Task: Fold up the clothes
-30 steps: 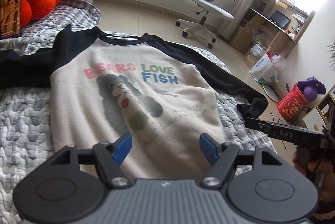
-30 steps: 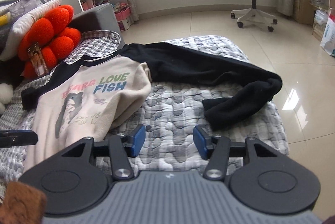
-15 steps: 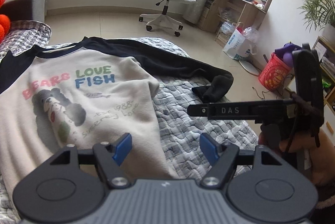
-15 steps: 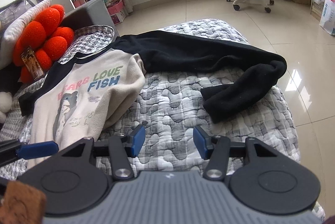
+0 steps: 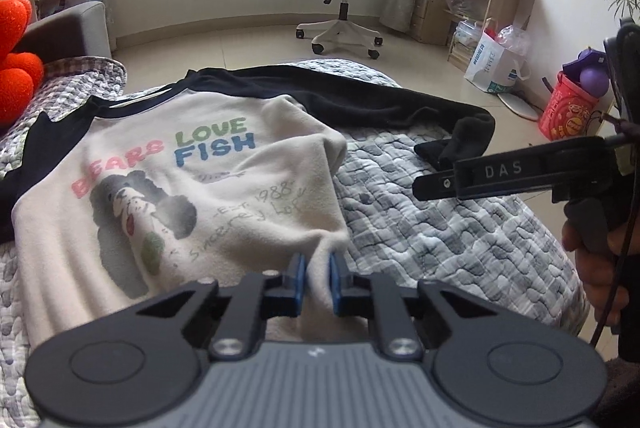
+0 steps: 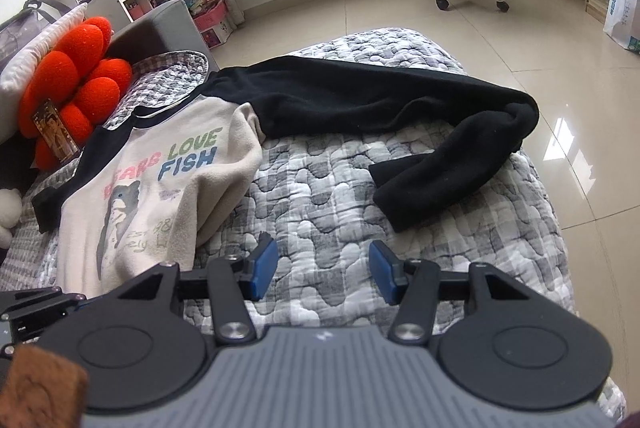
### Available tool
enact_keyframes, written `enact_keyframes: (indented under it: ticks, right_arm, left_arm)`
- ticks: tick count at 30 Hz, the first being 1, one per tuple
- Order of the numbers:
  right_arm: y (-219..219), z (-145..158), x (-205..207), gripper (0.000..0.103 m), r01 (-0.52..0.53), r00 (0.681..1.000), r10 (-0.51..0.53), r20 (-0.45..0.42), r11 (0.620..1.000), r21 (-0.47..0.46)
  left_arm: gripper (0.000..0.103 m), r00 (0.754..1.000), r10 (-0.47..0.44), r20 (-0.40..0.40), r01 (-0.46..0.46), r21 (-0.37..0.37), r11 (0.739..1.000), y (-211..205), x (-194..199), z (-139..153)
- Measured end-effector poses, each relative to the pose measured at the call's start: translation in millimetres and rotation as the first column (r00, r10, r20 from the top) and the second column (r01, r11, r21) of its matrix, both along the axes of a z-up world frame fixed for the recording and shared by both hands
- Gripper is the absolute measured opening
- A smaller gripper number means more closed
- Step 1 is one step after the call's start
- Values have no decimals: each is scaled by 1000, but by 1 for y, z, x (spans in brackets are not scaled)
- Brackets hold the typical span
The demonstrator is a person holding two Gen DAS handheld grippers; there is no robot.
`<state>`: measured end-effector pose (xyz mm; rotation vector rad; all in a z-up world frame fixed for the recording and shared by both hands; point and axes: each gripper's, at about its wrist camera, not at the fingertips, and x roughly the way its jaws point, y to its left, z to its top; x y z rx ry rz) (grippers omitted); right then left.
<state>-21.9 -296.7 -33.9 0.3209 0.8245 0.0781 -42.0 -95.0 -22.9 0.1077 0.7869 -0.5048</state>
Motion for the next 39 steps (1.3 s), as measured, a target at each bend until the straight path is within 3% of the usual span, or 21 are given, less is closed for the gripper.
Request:
enact_keyframes:
  ticks: [8, 14, 19, 23, 26, 30, 35, 39]
  right_arm:
    - [14, -2, 9, 55, -31, 999, 32, -11, 997, 65]
    - [39, -6, 25, 55, -86, 995, 91, -35, 987, 139]
    - [65, -7, 39, 55, -131, 989, 141, -38, 972, 194]
    - [84, -8, 51, 55, -139, 988, 149, -38, 970, 199]
    - [95, -9, 59, 55, -126, 991, 134, -26, 973, 191]
    - [104, 1, 63, 55, -128, 992, 122, 41, 973, 192]
    - [107, 13, 69, 55, -136, 988, 114, 104, 961, 240]
    - [104, 14, 76, 55, -128, 989, 100, 109, 950, 284]
  left_arm:
    - [10, 996, 84, 6, -83, -93, 992, 41, 4, 13]
    - [10, 983, 183, -34, -186, -139, 973, 81, 19, 13]
    - [6, 965, 259, -50, -263, -118, 958, 107, 29, 7]
    - [0, 944, 323, -75, -327, -60, 943, 122, 39, -2]
    - [0, 932, 344, -111, -353, -78, 932, 138, 43, -4]
    - [6, 944, 309, -112, -323, -143, 935, 149, 37, 4]
    - [36, 981, 185, -53, -192, -223, 956, 141, 20, 22]
    - [49, 999, 34, 23, -28, -244, 969, 122, 6, 32]
